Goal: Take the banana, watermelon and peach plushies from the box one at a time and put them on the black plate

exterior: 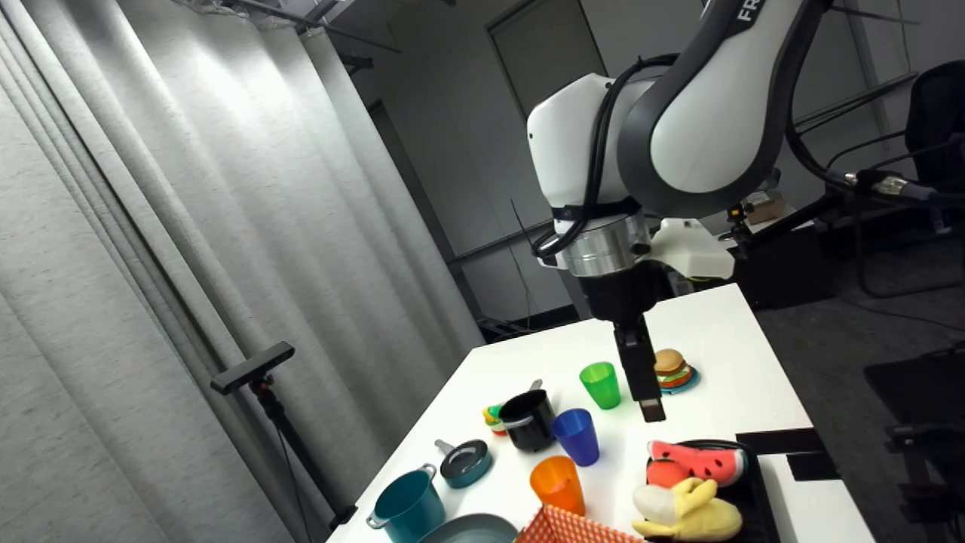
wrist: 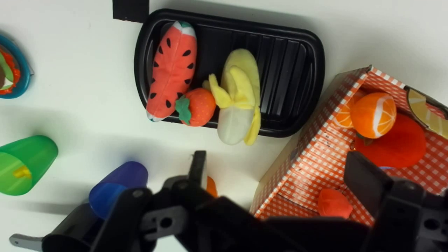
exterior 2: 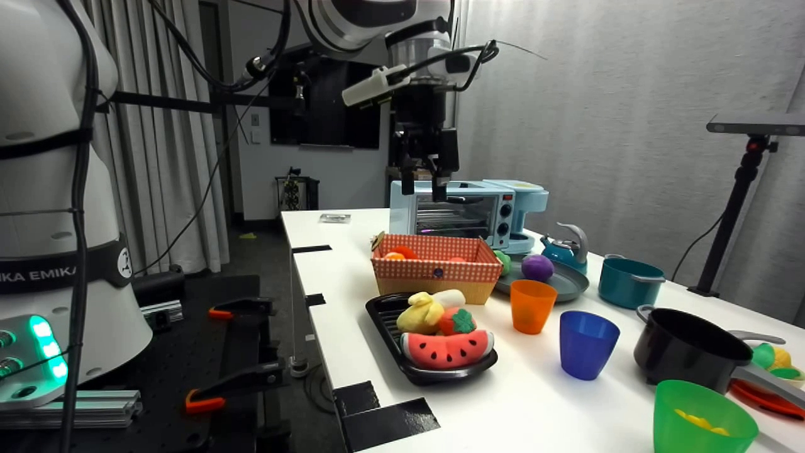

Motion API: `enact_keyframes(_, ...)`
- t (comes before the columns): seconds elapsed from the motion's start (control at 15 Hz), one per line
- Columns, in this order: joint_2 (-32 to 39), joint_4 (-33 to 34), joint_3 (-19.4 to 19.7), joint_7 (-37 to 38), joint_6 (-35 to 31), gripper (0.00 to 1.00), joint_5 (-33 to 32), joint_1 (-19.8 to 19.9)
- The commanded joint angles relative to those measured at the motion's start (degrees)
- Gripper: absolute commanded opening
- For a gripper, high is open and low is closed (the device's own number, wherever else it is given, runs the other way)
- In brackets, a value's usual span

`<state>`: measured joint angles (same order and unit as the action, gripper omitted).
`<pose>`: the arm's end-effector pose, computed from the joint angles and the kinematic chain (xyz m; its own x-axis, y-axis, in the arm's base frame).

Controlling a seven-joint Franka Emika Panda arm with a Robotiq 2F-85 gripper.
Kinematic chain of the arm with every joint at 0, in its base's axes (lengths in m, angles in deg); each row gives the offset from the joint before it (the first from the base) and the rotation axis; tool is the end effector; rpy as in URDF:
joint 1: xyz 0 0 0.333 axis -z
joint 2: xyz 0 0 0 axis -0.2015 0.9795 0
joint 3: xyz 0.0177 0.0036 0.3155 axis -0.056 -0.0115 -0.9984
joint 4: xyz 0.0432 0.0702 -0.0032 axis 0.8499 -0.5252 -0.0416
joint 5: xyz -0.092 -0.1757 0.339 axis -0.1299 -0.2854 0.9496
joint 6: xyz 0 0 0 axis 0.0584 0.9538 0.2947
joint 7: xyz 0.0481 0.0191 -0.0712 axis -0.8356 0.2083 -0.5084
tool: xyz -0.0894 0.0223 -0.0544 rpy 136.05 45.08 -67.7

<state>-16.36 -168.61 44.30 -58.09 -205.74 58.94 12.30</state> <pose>0.4371 0.0131 0.3486 0.9852 0.1356 0.1045 0.1301 -0.9898 0.0581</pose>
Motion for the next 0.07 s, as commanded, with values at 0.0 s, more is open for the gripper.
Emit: enact_keyframes(0.0,0.0,0.1,0.6,0.2,0.1,1.00,-0.2,-0.6)
